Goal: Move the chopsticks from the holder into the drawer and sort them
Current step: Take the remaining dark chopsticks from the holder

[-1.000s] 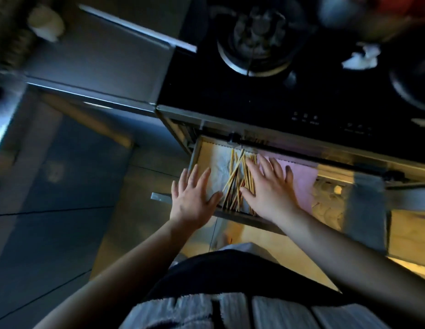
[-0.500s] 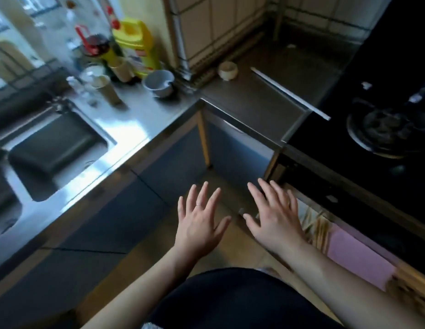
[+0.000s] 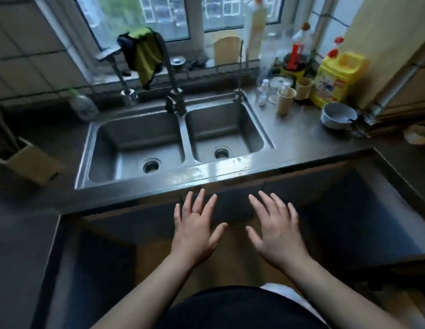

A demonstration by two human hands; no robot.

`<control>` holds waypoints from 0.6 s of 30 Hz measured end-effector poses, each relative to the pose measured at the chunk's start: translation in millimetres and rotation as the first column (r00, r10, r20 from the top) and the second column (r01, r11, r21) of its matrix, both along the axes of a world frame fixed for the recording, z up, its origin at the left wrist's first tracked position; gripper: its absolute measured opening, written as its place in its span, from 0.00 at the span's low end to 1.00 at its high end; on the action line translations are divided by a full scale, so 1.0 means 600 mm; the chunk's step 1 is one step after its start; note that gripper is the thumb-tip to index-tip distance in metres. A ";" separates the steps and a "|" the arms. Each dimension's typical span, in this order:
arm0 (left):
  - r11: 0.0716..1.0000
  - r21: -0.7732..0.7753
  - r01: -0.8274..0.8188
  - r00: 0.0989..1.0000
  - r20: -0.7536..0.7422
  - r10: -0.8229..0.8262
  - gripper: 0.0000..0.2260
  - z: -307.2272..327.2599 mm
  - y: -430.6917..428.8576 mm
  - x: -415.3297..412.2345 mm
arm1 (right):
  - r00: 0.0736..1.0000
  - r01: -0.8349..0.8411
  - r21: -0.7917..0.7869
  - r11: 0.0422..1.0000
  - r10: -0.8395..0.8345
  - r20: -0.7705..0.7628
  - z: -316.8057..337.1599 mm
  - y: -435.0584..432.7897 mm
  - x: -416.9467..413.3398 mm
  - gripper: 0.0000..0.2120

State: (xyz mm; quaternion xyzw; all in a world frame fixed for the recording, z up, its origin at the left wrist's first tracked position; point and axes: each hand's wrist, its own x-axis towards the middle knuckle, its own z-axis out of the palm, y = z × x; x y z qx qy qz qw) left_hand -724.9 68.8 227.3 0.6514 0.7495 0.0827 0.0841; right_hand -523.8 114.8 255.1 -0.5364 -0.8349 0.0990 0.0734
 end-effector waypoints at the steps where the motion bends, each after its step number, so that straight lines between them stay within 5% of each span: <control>1: 0.998 0.001 -0.055 0.998 0.015 0.055 0.32 0.002 -0.010 -0.028 | 0.999 -0.048 0.006 0.999 0.048 0.003 0.003 0.007 -0.031 0.35; 8: 0.918 0.013 -0.397 0.916 0.064 0.395 0.34 0.011 -0.072 -0.176 | 0.926 -0.377 -0.024 0.926 0.377 0.011 0.006 0.047 -0.216 0.34; 18: 0.668 0.022 -0.744 0.668 0.078 0.740 0.33 0.011 -0.082 -0.365 | 0.716 -0.698 -0.034 0.715 0.697 -0.039 0.008 0.138 -0.496 0.33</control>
